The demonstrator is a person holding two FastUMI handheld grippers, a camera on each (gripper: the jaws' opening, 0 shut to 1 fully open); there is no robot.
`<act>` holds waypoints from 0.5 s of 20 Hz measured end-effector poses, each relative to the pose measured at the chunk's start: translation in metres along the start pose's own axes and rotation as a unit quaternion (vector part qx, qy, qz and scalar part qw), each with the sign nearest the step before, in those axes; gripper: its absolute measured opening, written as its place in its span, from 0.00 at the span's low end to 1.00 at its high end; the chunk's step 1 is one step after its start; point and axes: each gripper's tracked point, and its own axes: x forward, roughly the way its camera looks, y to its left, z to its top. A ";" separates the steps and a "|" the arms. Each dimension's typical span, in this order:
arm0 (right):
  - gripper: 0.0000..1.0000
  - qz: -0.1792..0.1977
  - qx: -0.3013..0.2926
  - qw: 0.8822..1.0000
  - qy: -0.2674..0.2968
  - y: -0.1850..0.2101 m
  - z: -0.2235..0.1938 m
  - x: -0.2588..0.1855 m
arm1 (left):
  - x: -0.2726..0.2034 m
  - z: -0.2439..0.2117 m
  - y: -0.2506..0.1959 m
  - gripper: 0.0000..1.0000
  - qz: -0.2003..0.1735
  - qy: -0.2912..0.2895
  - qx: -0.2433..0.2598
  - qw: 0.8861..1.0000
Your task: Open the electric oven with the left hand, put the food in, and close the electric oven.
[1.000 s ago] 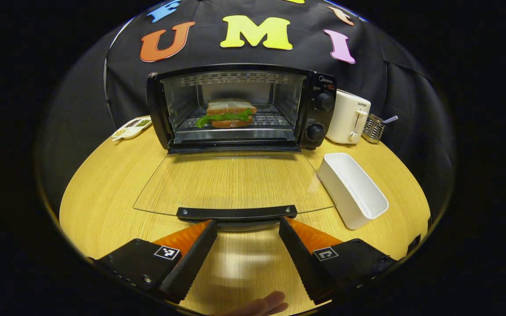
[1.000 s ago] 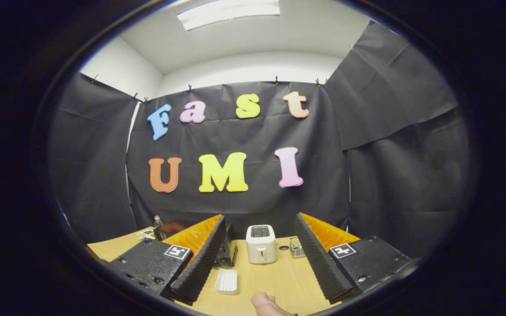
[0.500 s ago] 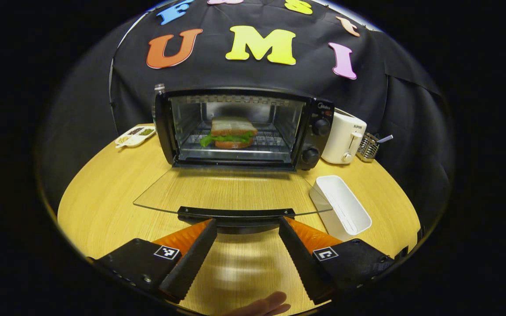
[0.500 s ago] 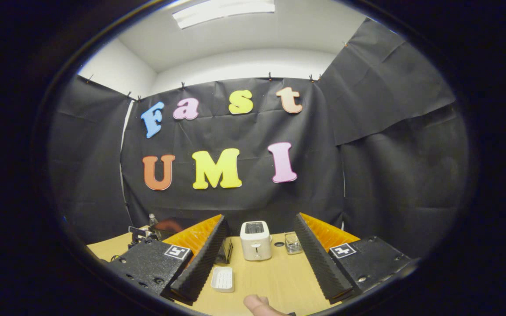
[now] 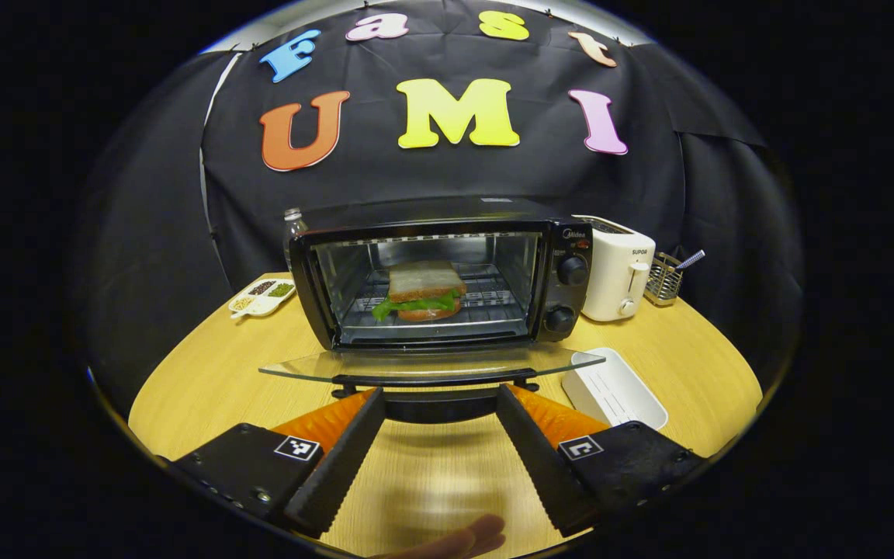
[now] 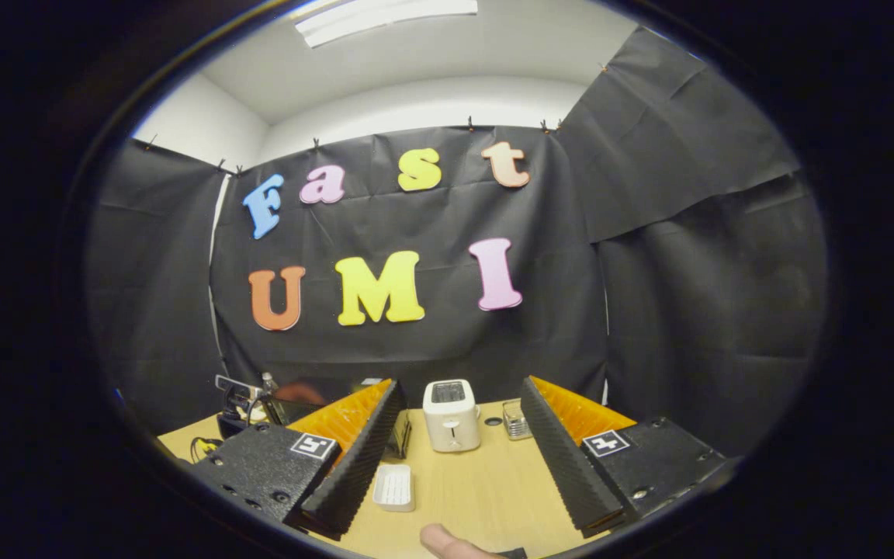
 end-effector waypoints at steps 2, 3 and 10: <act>1.00 -0.009 -0.003 1.000 -0.004 -0.004 0.003 -0.003 | 0.001 0.013 0.002 0.96 0.001 -0.019 0.000 1.000; 0.89 -0.011 -0.004 1.000 -0.005 -0.005 0.004 -0.004 | 0.003 0.020 0.002 0.96 0.002 -0.028 0.001 1.000; 0.89 -0.018 -0.004 1.000 -0.009 -0.010 0.004 -0.016 | 0.016 0.060 0.006 0.97 0.008 -0.068 0.024 0.997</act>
